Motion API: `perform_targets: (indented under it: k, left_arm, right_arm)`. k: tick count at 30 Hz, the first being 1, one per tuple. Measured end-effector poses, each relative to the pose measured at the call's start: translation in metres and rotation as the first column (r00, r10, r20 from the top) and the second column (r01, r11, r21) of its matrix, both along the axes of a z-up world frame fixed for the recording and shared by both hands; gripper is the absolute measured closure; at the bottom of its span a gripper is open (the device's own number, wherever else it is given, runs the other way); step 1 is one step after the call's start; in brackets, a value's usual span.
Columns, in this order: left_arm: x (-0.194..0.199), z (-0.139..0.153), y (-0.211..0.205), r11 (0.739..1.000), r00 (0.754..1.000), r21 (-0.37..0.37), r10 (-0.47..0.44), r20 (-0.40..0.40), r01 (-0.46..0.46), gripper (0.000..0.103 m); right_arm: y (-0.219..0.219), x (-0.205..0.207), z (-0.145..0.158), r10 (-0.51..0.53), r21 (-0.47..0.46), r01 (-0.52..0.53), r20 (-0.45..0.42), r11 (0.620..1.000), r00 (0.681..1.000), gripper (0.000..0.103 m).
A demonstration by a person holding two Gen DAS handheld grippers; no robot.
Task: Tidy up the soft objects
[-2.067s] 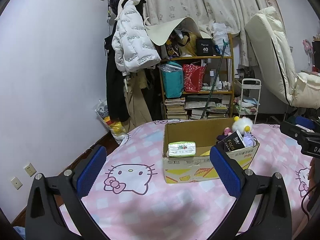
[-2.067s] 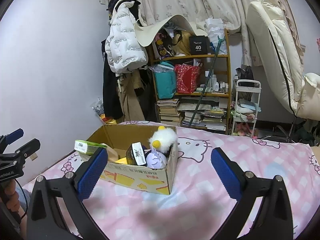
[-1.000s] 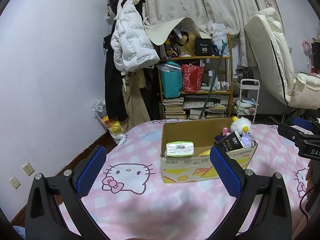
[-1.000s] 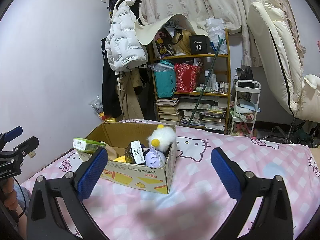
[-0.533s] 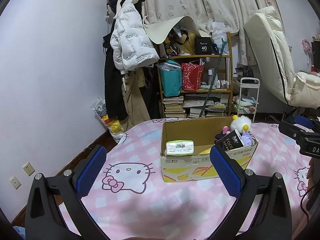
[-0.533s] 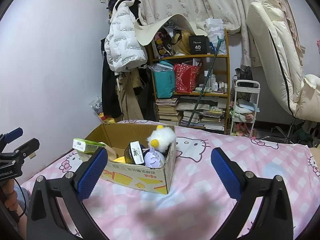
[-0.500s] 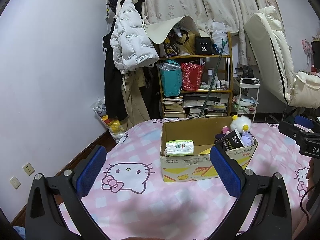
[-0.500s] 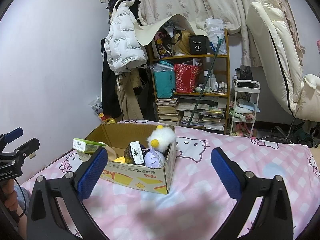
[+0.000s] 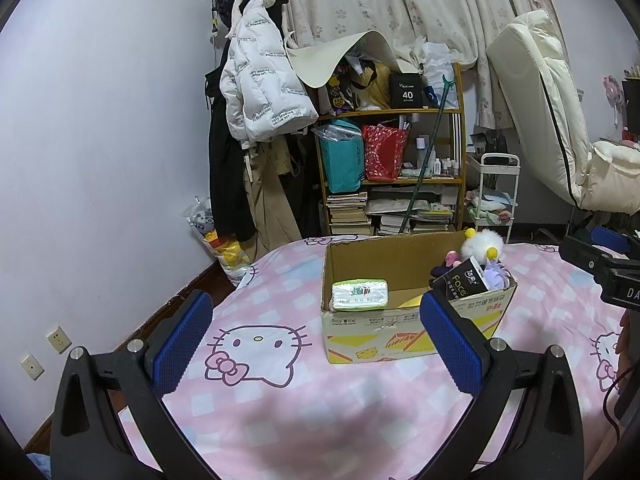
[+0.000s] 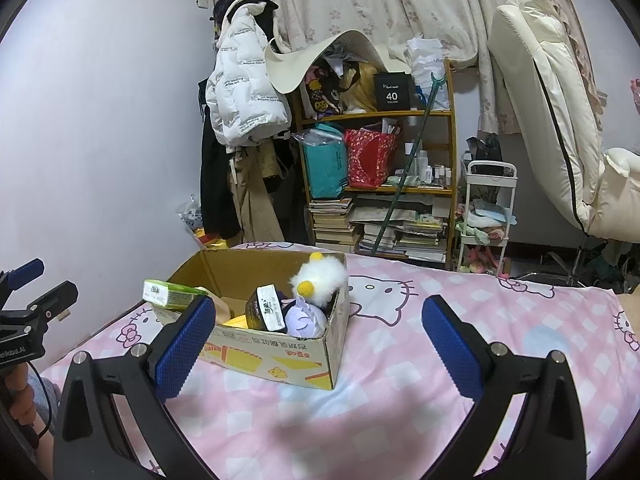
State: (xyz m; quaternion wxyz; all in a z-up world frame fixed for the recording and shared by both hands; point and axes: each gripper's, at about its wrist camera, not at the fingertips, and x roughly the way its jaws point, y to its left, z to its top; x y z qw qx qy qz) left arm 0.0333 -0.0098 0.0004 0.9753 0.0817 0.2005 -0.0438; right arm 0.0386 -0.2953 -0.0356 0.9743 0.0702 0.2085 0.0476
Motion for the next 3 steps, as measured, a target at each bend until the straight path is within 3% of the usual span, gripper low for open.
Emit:
perform_targets:
  k: [3]
  left_arm:
    - [0.0009,-0.0002,0.001,1.0,1.0,0.001,-0.003,-0.003,0.003,0.001]
  right_arm:
    - [-0.0005,-0.0005,-0.0002,-0.001,-0.001,0.001,-0.001,1.0,1.0,0.0]
